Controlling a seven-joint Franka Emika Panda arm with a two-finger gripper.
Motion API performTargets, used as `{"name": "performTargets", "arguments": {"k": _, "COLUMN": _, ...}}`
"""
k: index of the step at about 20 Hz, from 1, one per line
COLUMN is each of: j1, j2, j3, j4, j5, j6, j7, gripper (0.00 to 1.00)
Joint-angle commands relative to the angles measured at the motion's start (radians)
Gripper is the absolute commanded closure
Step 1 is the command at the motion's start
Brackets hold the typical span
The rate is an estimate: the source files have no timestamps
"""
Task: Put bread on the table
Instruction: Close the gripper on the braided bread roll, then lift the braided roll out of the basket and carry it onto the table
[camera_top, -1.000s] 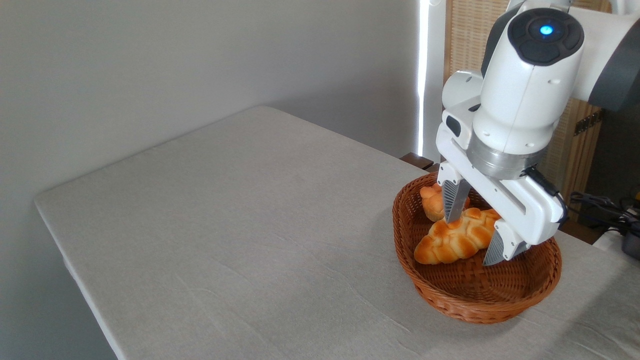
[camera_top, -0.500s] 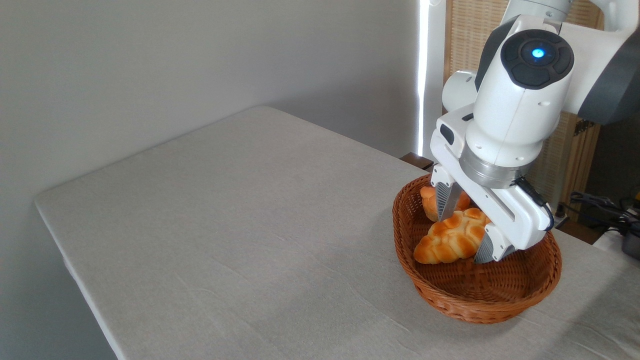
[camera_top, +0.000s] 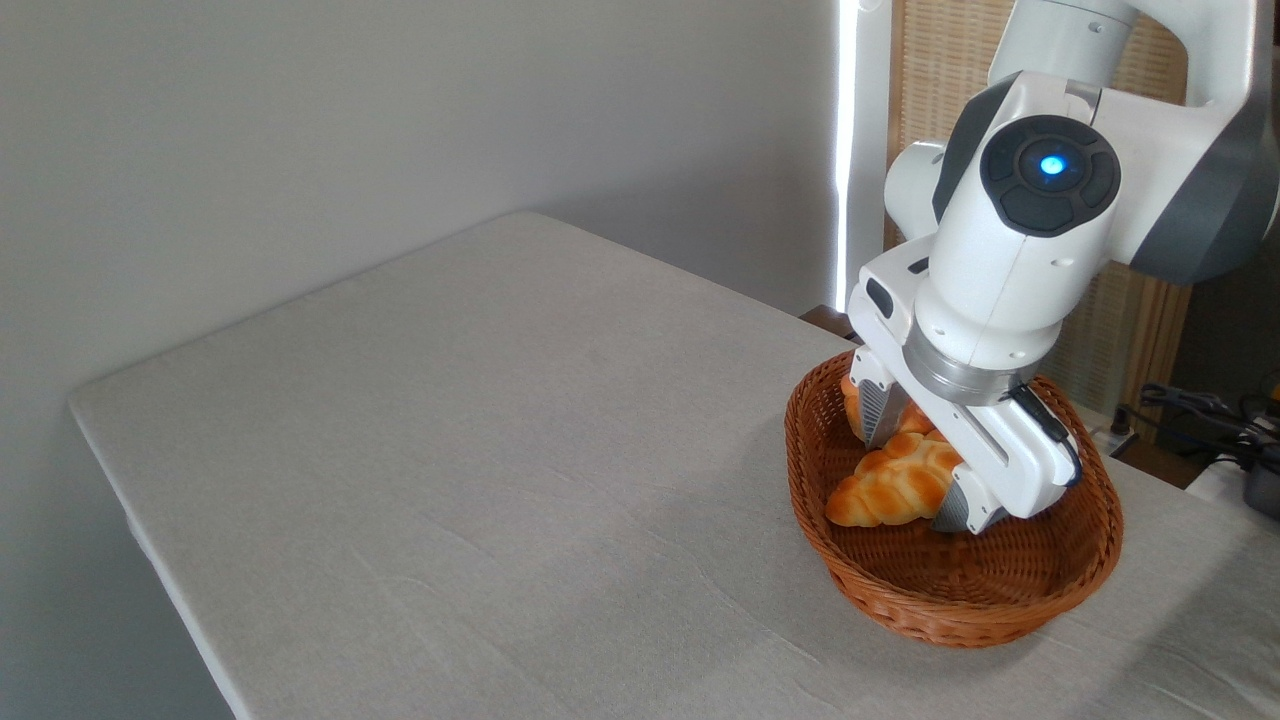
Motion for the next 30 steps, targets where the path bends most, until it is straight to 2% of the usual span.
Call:
{"name": "performTargets", "arguments": {"k": 1, "j1": -0.012, "j2": 0.004, "j3": 0.003, "j4": -0.008, "j5": -0.016, "j6": 0.014, "j7": 0.005, "gripper": 0.48}}
{"name": "performTargets", "arguments": {"k": 4, "j1": -0.015, "j2": 0.004, "j3": 0.003, "j4": -0.008, "j5": -0.016, "j6": 0.013, "j7": 0.005, "gripper": 0.73}}
{"name": "performTargets", "arguments": {"k": 8, "j1": -0.015, "j2": 0.004, "j3": 0.003, "j4": -0.006, "j5": -0.016, "j6": 0.013, "j7": 0.008, "gripper": 0.84}}
{"name": "performTargets", "arguments": {"k": 21, "j1": -0.015, "j2": 0.006, "j3": 0.003, "j4": 0.011, "j5": -0.005, "j6": -0.001, "j7": 0.029, "gripper": 0.86}}
{"name": "performTargets", "arguments": {"k": 25, "j1": -0.007, "j2": 0.001, "j3": 0.003, "j4": 0.133, "j5": 0.059, "j6": -0.14, "j7": 0.066, "gripper": 0.85}}
{"name": "performTargets", "arguments": {"k": 28, "j1": -0.009, "j2": 0.001, "j3": -0.005, "j4": 0.207, "j5": 0.059, "j6": -0.187, "j7": 0.081, "gripper": 0.85}}
{"name": "performTargets", "arguments": {"k": 30, "j1": -0.01, "j2": 0.003, "j3": -0.055, "j4": 0.253, "j5": 0.038, "j6": -0.211, "j7": 0.072, "gripper": 0.81}}
